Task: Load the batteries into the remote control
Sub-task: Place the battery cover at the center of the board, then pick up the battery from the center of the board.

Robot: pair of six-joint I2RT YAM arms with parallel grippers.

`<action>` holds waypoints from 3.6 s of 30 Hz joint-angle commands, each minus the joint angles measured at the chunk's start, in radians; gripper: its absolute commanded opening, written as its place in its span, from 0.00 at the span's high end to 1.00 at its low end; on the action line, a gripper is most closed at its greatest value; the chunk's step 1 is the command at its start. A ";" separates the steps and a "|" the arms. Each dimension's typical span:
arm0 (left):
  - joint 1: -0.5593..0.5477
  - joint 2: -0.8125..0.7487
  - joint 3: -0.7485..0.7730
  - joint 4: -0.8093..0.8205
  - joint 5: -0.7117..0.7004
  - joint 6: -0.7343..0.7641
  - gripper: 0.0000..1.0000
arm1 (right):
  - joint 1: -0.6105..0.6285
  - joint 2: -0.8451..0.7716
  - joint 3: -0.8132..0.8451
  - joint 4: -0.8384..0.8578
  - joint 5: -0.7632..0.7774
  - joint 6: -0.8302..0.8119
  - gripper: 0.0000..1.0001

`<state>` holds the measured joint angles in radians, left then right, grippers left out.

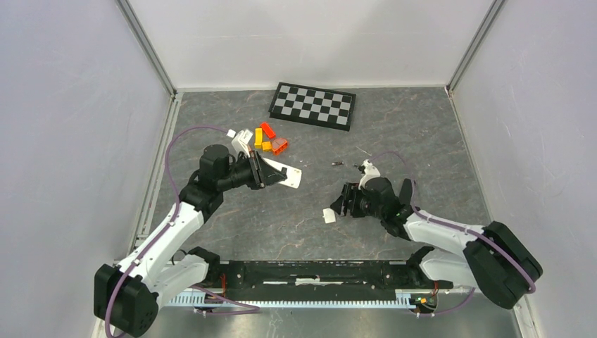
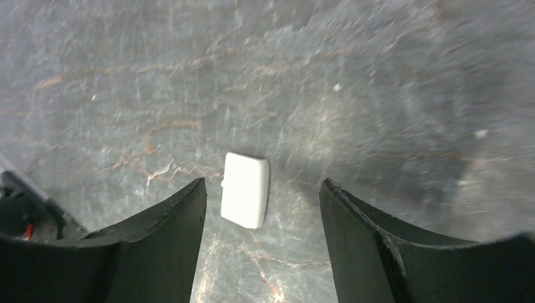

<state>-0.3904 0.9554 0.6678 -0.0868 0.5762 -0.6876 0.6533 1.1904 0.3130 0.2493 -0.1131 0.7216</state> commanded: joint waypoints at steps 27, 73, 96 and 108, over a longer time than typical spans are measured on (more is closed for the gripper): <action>0.002 -0.163 -0.038 0.114 -0.078 0.046 0.98 | -0.064 0.616 0.944 -0.673 0.116 -1.217 0.38; 0.002 -0.012 0.012 0.064 -0.076 0.074 0.98 | -0.227 0.934 1.161 -0.939 -0.109 -1.411 0.91; 0.002 -0.063 -0.126 0.263 -0.168 -0.057 0.98 | -0.227 0.299 0.586 -0.257 -0.234 -0.726 0.90; -0.002 -0.091 -0.221 0.570 -0.119 -0.308 0.98 | -0.005 -0.132 0.347 0.167 -0.034 -0.021 0.89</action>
<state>-0.3904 0.9070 0.4557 0.2977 0.4309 -0.8589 0.5552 1.1572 0.6983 0.1989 -0.2588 0.4141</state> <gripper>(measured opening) 0.286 0.112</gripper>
